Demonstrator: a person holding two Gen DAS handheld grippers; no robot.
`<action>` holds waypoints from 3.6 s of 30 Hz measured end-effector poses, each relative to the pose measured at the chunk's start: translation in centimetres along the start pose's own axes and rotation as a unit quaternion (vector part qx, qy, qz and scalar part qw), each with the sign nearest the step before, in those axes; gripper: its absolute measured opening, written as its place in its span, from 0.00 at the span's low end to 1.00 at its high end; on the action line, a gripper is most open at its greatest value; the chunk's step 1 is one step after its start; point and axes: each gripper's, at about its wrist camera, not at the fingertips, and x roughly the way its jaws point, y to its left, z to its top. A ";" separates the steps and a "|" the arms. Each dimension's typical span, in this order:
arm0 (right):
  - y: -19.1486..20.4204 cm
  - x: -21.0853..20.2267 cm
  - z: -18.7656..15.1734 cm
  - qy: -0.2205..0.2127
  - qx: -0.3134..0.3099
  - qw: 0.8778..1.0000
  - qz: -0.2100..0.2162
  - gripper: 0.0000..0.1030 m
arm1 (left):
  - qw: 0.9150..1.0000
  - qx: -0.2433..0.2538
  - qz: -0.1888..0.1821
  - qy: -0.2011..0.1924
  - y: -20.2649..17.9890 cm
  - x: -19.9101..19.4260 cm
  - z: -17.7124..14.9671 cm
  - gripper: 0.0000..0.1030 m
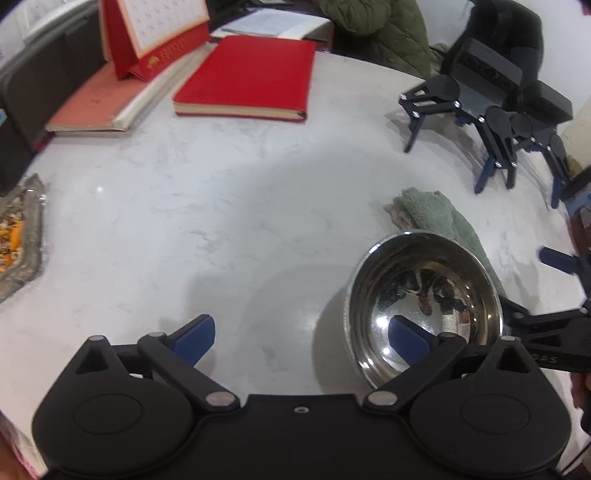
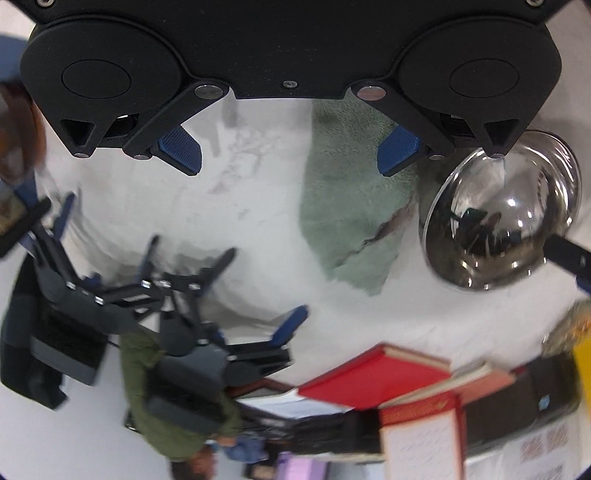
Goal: Clean bowl
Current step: 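Grasp the bowl rim with the left gripper while the right gripper grasps the green cloth, then lift the green cloth with the right gripper and lower it into the bowl, then wipe the cloth around the bowl interior with the right gripper while the left holds the rim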
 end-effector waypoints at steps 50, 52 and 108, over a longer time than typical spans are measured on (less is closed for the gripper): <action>7.9 -6.4 2.7 0.041 0.020 0.987 0.153 0.32 | 0.996 -0.037 -0.078 -0.013 0.9 0.1 -4.6 0.15; 7.3 -7.6 3.2 0.027 0.025 0.988 0.150 0.45 | 0.996 -0.034 -0.079 -0.015 1.0 0.1 -4.8 0.16; 14.7 -2.4 4.1 0.149 -0.284 0.924 0.208 0.16 | 0.996 -0.078 -0.045 -0.017 3.7 -0.1 -5.0 0.26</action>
